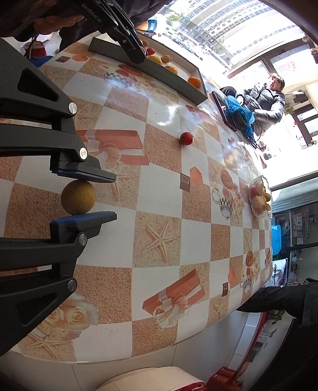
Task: Organize fruits
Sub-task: 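Carry both fruits over the white tray and open both grippers there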
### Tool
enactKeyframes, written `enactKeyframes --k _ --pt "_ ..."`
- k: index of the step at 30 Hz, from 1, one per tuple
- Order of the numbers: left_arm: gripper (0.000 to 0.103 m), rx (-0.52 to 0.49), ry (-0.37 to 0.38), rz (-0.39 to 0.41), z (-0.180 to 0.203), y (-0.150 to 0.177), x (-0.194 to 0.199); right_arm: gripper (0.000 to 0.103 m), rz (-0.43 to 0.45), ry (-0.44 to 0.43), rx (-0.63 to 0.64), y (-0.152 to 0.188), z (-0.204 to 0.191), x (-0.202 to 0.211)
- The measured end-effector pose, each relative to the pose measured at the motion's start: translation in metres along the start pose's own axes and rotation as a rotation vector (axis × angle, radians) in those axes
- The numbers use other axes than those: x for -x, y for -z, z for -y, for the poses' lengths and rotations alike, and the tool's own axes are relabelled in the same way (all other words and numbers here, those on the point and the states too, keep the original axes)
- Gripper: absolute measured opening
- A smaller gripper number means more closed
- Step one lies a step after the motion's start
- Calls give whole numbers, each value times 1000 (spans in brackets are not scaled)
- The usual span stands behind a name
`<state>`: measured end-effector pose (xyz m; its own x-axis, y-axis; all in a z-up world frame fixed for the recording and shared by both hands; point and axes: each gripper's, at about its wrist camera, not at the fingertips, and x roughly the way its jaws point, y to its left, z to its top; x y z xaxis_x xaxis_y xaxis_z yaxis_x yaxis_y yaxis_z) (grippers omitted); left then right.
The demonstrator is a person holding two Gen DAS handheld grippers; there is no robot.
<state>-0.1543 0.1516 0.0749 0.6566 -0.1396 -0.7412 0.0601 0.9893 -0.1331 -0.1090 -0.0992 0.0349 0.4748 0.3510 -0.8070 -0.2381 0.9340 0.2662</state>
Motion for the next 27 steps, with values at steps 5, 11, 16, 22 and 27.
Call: enactKeyframes --k 5,11,16,22,27 --pt "24 49 -59 24 -30 -16 21 25 -9 -40 33 -14 -26 4" --pt "25 114 -186 31 -85 -27 38 25 -29 -130 108 -43 -83 -2" --pt "25 186 -243 18 -130 -26 41 25 -67 -240 151 -71 -135 -16" --pt "25 234 -288 -18 -164 -20 32 25 -132 -293 199 -94 -191 -48" --pt "25 262 -306 -71 -181 -14 14 25 -183 -330 230 -105 -233 -73"
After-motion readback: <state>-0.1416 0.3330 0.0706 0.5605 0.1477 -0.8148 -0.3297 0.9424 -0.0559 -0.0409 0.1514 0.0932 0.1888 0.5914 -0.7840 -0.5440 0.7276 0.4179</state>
